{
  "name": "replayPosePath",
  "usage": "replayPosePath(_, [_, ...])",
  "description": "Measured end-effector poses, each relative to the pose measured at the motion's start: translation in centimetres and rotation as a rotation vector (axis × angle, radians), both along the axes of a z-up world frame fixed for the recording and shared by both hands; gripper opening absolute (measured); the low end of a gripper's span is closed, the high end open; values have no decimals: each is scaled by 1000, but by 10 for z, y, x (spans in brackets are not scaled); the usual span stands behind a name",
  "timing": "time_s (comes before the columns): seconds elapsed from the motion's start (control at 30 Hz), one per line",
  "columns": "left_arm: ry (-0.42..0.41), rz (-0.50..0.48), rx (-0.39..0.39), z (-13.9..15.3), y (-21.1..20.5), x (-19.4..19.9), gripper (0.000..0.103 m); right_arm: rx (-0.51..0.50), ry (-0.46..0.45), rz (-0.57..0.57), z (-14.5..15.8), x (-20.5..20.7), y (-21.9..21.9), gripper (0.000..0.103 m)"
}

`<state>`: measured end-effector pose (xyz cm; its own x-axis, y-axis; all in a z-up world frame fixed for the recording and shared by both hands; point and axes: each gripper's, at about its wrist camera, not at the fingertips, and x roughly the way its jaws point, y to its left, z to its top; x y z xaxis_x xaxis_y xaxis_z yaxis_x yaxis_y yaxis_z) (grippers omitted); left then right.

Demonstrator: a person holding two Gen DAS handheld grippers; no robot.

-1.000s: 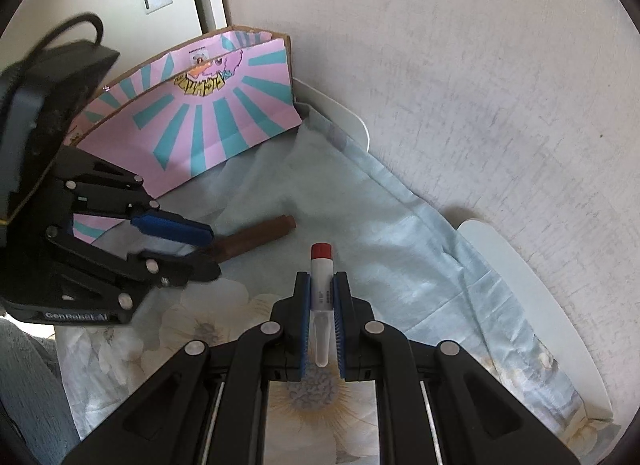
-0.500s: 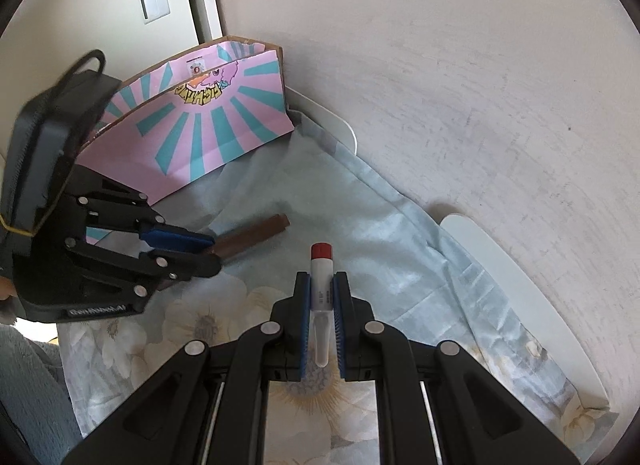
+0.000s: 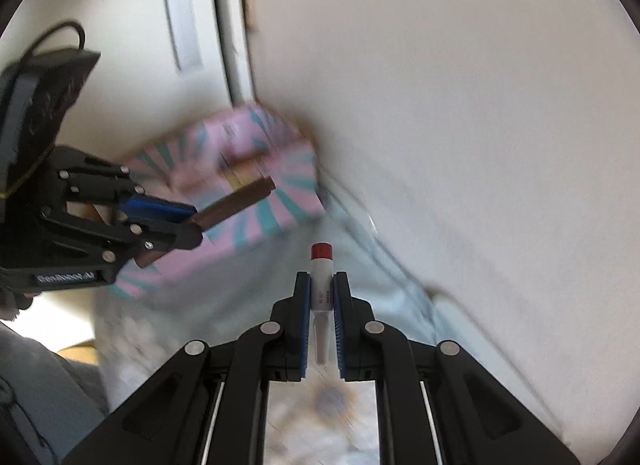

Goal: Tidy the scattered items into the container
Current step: 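Carry the pencil and tube into the striped box and open both tools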

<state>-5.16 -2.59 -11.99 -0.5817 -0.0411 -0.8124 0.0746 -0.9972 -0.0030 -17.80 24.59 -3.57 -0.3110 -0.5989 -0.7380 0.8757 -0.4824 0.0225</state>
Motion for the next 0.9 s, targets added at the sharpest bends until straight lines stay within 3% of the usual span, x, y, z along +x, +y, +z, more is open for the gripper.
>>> replayPosePath(0.1, [16,57,-24,21,-27,18,12,-44,8,55,27,9,-33,10])
replayPosePath(0.27, [7,146,-11,21,-70,37,12,-68,27,124,42,26,-91,10])
replayPosePath(0.53, [-53,217,34,-18,-114,61,12,-38,-95,135,12,37,-172,10])
replayPosePath(0.77, [-70,216,82,-35,-126,67,12,74,-94,140,-18,49,-216,10])
replayPosePath(0.83, [-78,198,103,-32,-128,68,33,105,-99,130,-24,48,-224,10])
replayPosePath(0.87, [-79,199,101,-30,-129,69,71,119,-88,120,-26,49,-225,10])
replayPosePath(0.9, [-69,208,85,-28,-129,71,98,131,-73,112,-26,51,-225,14])
